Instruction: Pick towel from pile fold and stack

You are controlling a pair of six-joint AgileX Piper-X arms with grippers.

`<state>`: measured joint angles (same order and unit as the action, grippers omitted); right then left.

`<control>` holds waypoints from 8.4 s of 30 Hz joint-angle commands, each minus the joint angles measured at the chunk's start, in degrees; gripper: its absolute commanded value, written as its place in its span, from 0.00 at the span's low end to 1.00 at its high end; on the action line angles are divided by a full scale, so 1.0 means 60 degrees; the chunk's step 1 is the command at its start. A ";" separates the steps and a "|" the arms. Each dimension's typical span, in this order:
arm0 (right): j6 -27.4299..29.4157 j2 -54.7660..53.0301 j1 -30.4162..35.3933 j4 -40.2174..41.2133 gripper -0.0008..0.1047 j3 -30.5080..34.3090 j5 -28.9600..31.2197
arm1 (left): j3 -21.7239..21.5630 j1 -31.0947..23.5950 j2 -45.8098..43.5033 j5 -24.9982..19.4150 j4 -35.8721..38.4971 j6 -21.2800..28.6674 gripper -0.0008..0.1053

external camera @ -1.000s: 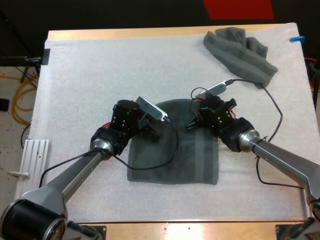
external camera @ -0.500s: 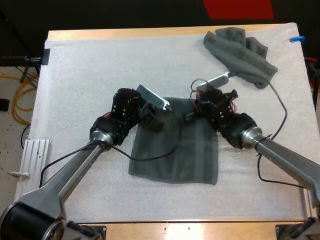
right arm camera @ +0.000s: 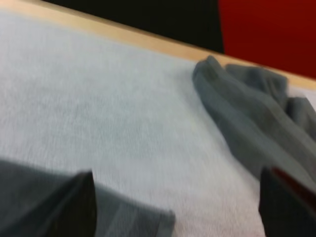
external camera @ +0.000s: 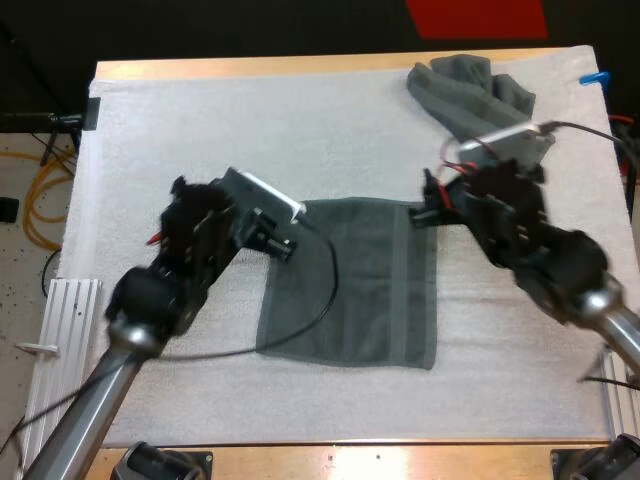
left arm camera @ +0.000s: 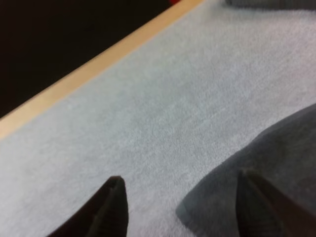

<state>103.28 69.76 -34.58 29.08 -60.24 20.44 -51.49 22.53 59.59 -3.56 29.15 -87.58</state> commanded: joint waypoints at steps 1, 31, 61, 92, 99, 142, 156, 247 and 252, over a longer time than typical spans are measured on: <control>-0.0308 -0.0384 0.0002 0.0626 0.64 -0.0101 -0.0036 | -0.0078 -0.0015 -0.0363 -0.0155 0.0379 -0.0069 0.46; -0.8370 -0.4102 -0.1788 0.2066 0.64 0.5756 -0.3771 | 0.1024 -0.0015 -0.4495 0.1647 0.5805 -0.1946 0.46; -1.0527 0.0304 -0.1788 -0.4561 0.05 0.7461 -0.5946 | 0.1096 -0.0015 -0.4495 0.1858 0.5805 -0.1946 0.46; -0.9040 -0.2462 -0.1788 -0.1520 0.01 0.7395 -0.5945 | 0.2755 -0.0015 0.0348 0.4468 0.3287 -0.3195 0.46; -0.9040 -0.2462 -0.1788 -0.1521 0.01 0.7395 -0.5945 | 0.2755 -0.0015 0.2561 0.4125 0.2981 -0.3528 0.46; -0.7613 -0.2443 -0.3444 0.3058 0.01 0.4994 -0.5903 | 0.2755 -0.0015 0.0432 0.6493 0.6519 -0.2296 0.01; -0.7984 -0.1179 0.0160 -0.0267 0.01 0.4994 -0.6780 | 0.2755 -0.1225 0.2017 0.6424 0.1984 -0.3983 0.01; -0.2976 0.3819 0.4057 -0.0472 0.76 0.2319 -0.9278 | 0.0377 -0.2702 -0.3168 0.6479 0.5134 -0.2847 0.55; -0.3040 0.4427 0.4036 -0.0514 0.76 0.2319 -0.9655 | 0.0377 -0.2702 -0.3168 0.6748 0.5134 -0.2897 0.55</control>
<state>84.72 95.58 -10.28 25.79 -46.44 -37.11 -48.93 6.04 40.55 36.29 59.93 -104.51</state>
